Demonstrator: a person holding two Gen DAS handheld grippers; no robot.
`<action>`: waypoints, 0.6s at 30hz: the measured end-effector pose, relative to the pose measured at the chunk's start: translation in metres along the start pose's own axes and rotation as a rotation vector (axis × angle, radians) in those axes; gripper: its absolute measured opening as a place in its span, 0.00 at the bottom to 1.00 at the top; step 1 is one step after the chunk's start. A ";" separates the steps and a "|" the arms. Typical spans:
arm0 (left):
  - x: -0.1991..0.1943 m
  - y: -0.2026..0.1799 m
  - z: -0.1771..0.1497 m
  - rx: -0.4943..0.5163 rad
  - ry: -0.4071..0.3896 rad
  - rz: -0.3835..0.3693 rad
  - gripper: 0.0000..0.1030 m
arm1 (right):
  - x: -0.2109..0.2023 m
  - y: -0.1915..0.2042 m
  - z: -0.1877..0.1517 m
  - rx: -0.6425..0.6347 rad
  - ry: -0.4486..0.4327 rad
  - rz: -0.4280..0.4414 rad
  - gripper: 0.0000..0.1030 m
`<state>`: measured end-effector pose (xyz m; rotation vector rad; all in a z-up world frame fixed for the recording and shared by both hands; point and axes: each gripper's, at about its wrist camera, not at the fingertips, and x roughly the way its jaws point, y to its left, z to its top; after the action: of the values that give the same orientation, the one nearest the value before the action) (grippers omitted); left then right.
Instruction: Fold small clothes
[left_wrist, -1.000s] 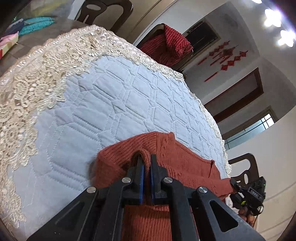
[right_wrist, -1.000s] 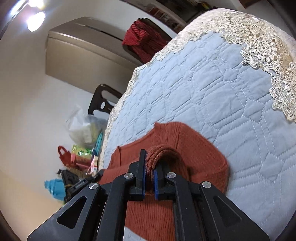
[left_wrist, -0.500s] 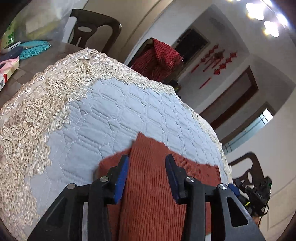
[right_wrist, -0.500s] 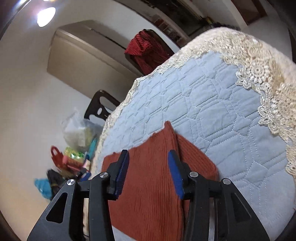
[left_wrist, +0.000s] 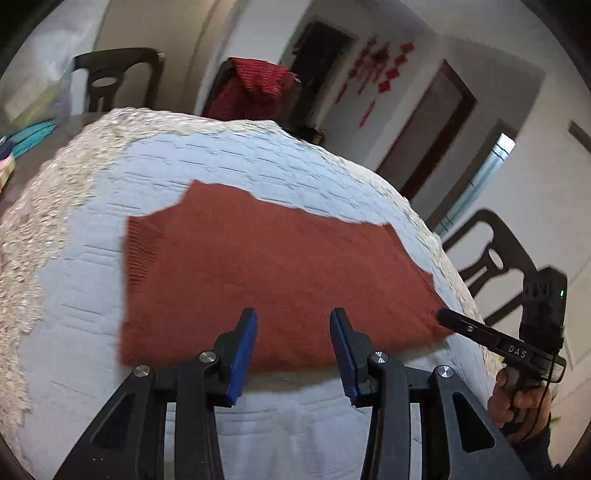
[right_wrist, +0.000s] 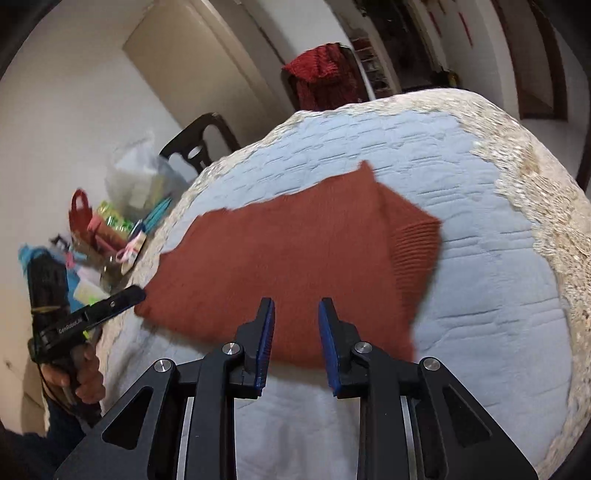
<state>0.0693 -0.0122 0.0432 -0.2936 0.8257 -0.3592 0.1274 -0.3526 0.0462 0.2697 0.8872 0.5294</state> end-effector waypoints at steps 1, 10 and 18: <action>0.007 -0.011 -0.003 0.032 0.013 -0.010 0.42 | 0.003 0.010 -0.002 -0.023 0.004 0.008 0.25; 0.049 -0.042 -0.019 0.176 0.072 0.092 0.42 | 0.046 0.031 -0.015 -0.102 0.078 -0.017 0.21; 0.031 -0.017 -0.022 0.110 0.058 0.094 0.42 | 0.020 0.006 -0.018 -0.059 0.043 -0.090 0.21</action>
<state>0.0687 -0.0432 0.0160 -0.1418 0.8707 -0.3246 0.1213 -0.3366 0.0242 0.1647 0.9194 0.4777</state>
